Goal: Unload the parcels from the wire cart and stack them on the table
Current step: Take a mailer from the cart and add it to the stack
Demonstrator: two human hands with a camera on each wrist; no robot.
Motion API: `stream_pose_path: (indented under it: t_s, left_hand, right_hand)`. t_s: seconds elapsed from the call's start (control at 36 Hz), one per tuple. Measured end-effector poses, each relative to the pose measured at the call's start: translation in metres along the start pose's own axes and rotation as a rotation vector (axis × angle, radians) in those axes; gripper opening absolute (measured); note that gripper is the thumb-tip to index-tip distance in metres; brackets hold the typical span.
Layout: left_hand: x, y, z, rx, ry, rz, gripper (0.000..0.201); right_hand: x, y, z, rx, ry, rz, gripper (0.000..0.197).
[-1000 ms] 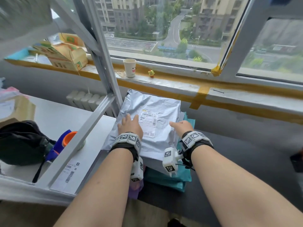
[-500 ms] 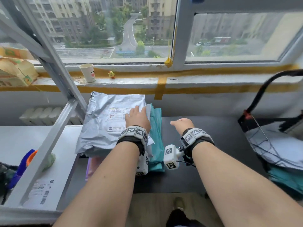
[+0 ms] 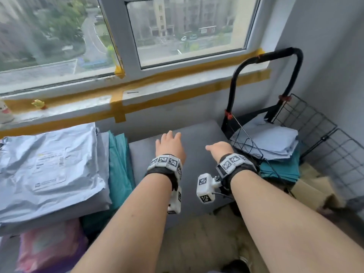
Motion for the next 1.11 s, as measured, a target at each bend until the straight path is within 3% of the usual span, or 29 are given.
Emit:
stream_pose_path:
  t_s: [0.33,0.42,0.58,0.78,1.03,1.11]
  left_hand:
    - [0.037,0.222,0.073,-0.006,-0.090,0.128,0.051]
    - [0.041,0.271,0.090,-0.054,-0.105,0.146,0.051]
    - [0.052,0.351,0.124,-0.094,-0.174,0.212,0.057]
    - [0.078,0.411,0.159,-0.106,-0.249,0.264,0.048]
    - [0.120,0.451,0.221,-0.077,-0.397,0.272,0.050]
    - [0.130,0.458,0.246,-0.061,-0.452,0.276,0.052]
  right_hand:
    - [0.131,0.145,-0.136,0.089,0.071,0.151,0.025]
    - [0.156,0.180,-0.168,0.097,0.084,0.199,0.037]
    - [0.200,0.243,-0.211,0.067,0.097,0.303,0.032]
    - [0.237,0.293,-0.225,0.018,0.088,0.411,0.035]
    - [0.301,0.309,-0.216,-0.276,-0.037,0.386,0.038]
    - [0.321,0.313,-0.210,-0.269,-0.037,0.420,0.037]
Point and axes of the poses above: each hand's wrist, its own x-axis towards the middle knuckle, its own z-axis out of the palm, y = z × x, the point moved 5 cm from there along x, towards the middle knuckle, and after that the axes turned 12 degrees about y, right-handed, at the moved point
